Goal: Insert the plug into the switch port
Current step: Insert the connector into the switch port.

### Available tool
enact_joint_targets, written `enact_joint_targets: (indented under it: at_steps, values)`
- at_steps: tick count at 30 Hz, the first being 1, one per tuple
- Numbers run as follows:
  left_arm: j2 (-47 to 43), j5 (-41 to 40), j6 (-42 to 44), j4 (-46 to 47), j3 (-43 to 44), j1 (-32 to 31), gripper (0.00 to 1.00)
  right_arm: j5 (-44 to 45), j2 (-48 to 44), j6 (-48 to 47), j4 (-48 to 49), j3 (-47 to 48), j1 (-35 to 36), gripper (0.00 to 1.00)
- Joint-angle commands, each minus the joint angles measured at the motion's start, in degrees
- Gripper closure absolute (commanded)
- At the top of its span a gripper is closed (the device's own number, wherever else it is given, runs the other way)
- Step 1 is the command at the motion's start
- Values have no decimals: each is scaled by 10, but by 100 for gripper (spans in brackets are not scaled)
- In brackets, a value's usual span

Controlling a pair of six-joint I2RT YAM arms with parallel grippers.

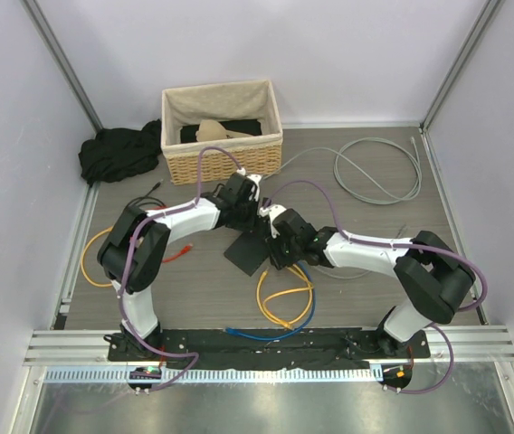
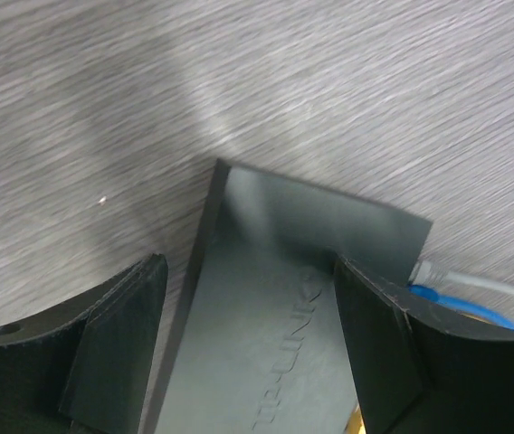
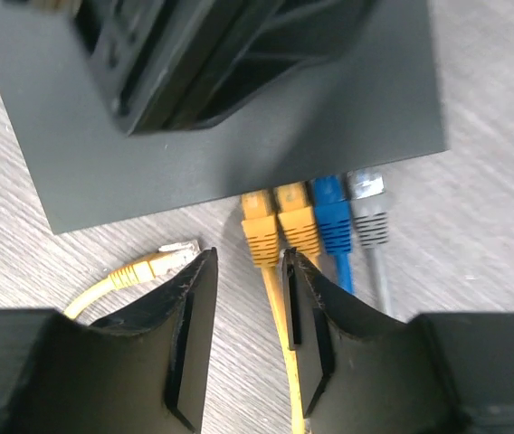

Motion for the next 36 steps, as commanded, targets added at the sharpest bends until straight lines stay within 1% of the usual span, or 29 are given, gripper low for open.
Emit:
enact_joint_targets:
  at_steps: [1,5,9,14,19,27,28,36]
  values:
    - [-1,-17,34,-69,20,12,22,25,-30,-14,-44,47,-5,57]
    - [-7,-18,37,-72,24,20,21,35,-29,-17,-76,63,-3,56]
    - [-20,-10,36,-75,20,25,21,42,-38,-28,-90,57,-3,56]
    - [-49,18,24,-64,-3,24,20,35,-39,-48,-106,46,-4,67]
    - [-53,39,12,-58,-25,24,20,22,-29,-59,-105,45,-3,74]
    - [-51,46,1,-42,-51,23,20,2,9,-66,-90,50,-3,75]
    - [-50,45,1,-43,-52,23,19,-23,10,-66,-88,51,-3,75]
    - [-28,62,-12,-30,-61,23,19,-17,35,-68,-76,47,-3,75]
